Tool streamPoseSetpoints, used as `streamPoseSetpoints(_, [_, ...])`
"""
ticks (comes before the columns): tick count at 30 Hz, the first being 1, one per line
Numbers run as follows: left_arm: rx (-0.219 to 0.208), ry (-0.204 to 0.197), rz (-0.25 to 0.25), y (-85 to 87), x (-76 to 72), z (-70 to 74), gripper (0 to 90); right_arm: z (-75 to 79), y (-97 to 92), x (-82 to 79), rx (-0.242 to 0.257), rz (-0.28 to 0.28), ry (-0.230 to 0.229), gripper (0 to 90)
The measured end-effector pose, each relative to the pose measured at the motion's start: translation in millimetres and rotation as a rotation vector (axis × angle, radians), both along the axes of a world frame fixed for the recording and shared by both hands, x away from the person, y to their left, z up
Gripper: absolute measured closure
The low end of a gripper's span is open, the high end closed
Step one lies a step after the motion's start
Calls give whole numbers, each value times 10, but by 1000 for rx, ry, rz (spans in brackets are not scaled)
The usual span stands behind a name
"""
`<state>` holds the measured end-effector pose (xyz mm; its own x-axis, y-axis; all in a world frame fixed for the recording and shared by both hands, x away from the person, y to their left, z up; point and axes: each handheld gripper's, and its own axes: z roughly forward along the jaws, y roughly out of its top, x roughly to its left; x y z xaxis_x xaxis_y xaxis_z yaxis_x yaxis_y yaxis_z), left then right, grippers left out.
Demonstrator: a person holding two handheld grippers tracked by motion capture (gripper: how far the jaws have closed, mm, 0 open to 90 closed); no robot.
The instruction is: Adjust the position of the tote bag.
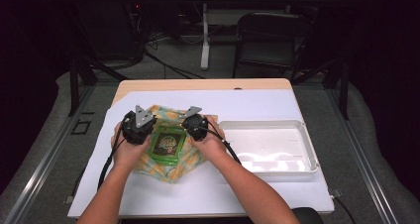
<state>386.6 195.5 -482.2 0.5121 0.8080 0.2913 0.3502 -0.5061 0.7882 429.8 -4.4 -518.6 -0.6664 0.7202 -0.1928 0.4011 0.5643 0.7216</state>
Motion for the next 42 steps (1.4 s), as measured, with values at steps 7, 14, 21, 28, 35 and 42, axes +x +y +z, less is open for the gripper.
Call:
streamPoseSetpoints(7, [30, 28, 7, -38, 76, -97, 900, -63, 0, 83, -18, -34, 12, 900])
streamPoseSetpoints(14, [54, 54, 11, -76, 133, -190, 900, -124, 11, 162, -32, -56, 31, 900])
streamPoseSetpoints(21, [72, 84, 11, -96, 184, -267, 900, -203, 26, 217, -43, -69, 60, 900])
streamPoseSetpoints(28, [65, 103, 20, -69, 204, -323, 897, -222, 41, 260, -31, -77, 120, 900])
streamPoseSetpoints(35, [41, 131, -18, -46, 152, -278, 793, -224, 47, 284, -37, -85, 146, 900])
streamPoseSetpoints(42, [2, 127, -34, 113, 56, -79, 666, -213, 46, 290, -37, -89, 144, 900])
